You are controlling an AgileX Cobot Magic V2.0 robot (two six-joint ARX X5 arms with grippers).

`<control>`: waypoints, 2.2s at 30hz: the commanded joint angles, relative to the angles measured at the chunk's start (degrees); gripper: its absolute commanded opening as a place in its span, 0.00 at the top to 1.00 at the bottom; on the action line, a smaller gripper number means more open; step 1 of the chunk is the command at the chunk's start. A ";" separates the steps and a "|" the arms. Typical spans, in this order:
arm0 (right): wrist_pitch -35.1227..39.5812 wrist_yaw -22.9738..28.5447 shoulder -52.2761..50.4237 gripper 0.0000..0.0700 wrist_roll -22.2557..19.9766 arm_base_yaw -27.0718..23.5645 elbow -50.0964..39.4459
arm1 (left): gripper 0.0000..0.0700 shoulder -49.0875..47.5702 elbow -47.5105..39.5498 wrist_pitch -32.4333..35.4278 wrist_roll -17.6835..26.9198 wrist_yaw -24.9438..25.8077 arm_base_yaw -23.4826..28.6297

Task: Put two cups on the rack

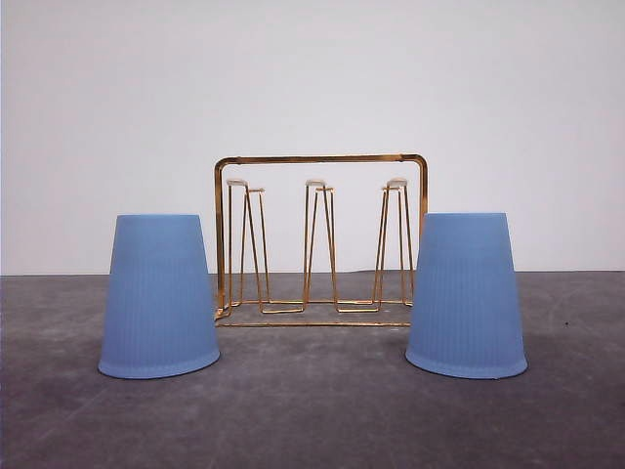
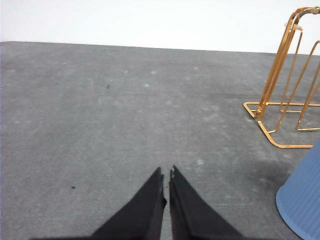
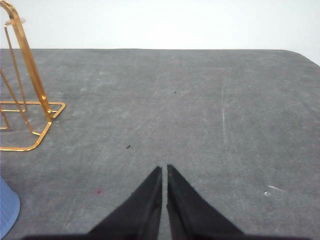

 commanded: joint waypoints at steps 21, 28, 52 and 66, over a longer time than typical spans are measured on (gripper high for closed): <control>-14.60 -2.44 2.27 0.99 14.52 0.07 20.56 | 0.99 5.30 20.27 -13.13 -22.99 -1.61 0.02; -27.19 -8.46 9.90 0.99 13.62 0.13 33.15 | 0.99 16.43 35.60 -33.61 -20.15 3.10 0.00; -29.79 -20.17 25.51 0.99 -6.42 12.32 35.52 | 0.99 28.61 43.82 -38.25 15.68 16.90 -15.67; -29.14 -20.28 25.51 0.21 -8.39 12.31 35.52 | 0.29 31.51 43.82 -34.84 14.97 16.94 -16.00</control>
